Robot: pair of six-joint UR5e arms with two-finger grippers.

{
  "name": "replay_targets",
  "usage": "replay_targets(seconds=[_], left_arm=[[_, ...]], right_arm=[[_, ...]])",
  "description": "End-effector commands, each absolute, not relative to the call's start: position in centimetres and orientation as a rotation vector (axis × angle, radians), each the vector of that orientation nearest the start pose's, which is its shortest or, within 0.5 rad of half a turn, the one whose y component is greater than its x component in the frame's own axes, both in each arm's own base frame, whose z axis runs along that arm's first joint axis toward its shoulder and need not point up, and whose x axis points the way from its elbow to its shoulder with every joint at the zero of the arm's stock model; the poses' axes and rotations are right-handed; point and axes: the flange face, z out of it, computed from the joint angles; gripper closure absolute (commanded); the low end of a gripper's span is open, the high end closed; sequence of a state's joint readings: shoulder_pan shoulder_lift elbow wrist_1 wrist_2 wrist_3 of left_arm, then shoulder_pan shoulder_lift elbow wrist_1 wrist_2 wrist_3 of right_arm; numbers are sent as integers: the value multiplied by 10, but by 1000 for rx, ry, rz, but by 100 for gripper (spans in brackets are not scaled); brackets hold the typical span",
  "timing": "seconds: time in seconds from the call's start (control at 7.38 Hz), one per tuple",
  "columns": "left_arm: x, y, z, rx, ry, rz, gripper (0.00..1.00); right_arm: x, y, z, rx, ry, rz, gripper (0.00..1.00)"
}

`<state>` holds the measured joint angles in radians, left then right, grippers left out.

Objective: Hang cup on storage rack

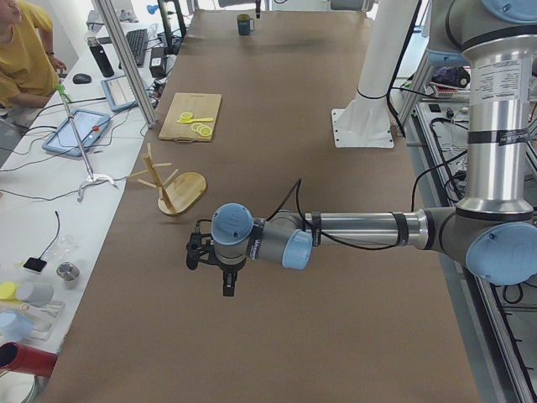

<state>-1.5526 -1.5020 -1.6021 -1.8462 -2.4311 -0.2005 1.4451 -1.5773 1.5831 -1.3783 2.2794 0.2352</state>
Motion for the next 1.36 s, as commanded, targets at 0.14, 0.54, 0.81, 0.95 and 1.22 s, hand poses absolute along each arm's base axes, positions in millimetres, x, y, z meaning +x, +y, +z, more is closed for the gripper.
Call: replay_targets(seconds=[0.14, 0.54, 0.81, 0.95, 1.22], left_arm=[[-48, -477, 639, 130, 877, -66, 2], [-50, -478, 630, 173, 878, -53, 2], [-50, -478, 621, 185, 882, -56, 2], [-50, -479, 618, 176, 885, -88, 2], [-50, -481, 611, 172, 889, -113, 2]], right_arm=[[3, -497, 653, 156, -757, -11, 0], [5, -510, 657, 175, -728, -16, 1], [27, -526, 653, 196, -712, 20, 6], [32, -536, 656, 191, -714, 31, 7], [38, -573, 679, 154, -708, 34, 12]])
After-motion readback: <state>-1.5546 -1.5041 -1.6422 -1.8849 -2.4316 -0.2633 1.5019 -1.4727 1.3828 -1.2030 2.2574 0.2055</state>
